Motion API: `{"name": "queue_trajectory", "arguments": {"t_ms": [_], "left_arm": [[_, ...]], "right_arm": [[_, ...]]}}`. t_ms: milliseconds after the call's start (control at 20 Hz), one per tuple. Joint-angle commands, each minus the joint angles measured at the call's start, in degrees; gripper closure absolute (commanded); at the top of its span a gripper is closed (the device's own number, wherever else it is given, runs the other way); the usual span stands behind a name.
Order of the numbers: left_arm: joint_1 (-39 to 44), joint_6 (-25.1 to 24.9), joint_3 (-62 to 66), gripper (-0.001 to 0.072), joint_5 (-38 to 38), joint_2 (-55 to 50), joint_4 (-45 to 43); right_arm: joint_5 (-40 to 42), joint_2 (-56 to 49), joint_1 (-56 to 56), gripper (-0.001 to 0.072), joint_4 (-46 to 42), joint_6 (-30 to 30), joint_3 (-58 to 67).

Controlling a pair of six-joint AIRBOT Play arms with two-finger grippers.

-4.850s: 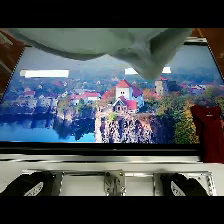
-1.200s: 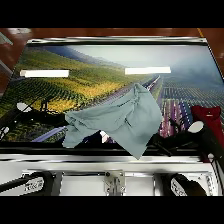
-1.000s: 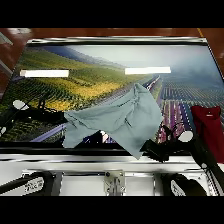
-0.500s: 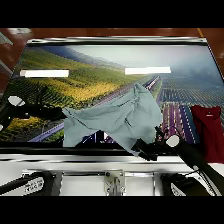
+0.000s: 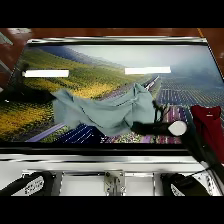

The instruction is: Fold the shirts.

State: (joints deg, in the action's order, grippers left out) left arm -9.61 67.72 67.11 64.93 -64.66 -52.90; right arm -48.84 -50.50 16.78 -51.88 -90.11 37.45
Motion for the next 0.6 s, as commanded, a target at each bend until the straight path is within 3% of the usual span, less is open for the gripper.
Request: {"name": "queue_trajectory", "arguments": {"t_ms": [0,50,150,300,450,550], "left_arm": [[-1.33,-0.02,18.47,0.0673,-1.7,8.92,-0.22],[-2.01,0.52,23.8,0.0673,-3.63,11.17,-0.2],[-4.13,6.91,33.57,0.0673,-9.64,15.43,-0.22],[-7.52,13.84,42.16,0.0673,-16.94,20.22,-1.95],[-10.25,20.57,44.37,0.0673,-13.33,23.74,-14.97],[-10.43,18.84,44.37,0.0673,-9.38,25.29,-18.29]], "right_arm": [[-1.68,8.46,-2.95,0.0654,-20.28,-2.16,23.19],[-0.59,10.27,-4.59,0.0654,-26.01,-5.35,31.56],[-0.46,11.96,-6.78,0.0654,-34.34,-8.81,46.27],[-6.21,12.02,-7.5,0.0653,-39.6,-8.9,61.33],[-14.75,12.02,-7.5,0.0653,-44.59,-8.76,67.34],[-18.51,12.13,-7.5,0.0653,-45.31,-7.85,67.58]]}}
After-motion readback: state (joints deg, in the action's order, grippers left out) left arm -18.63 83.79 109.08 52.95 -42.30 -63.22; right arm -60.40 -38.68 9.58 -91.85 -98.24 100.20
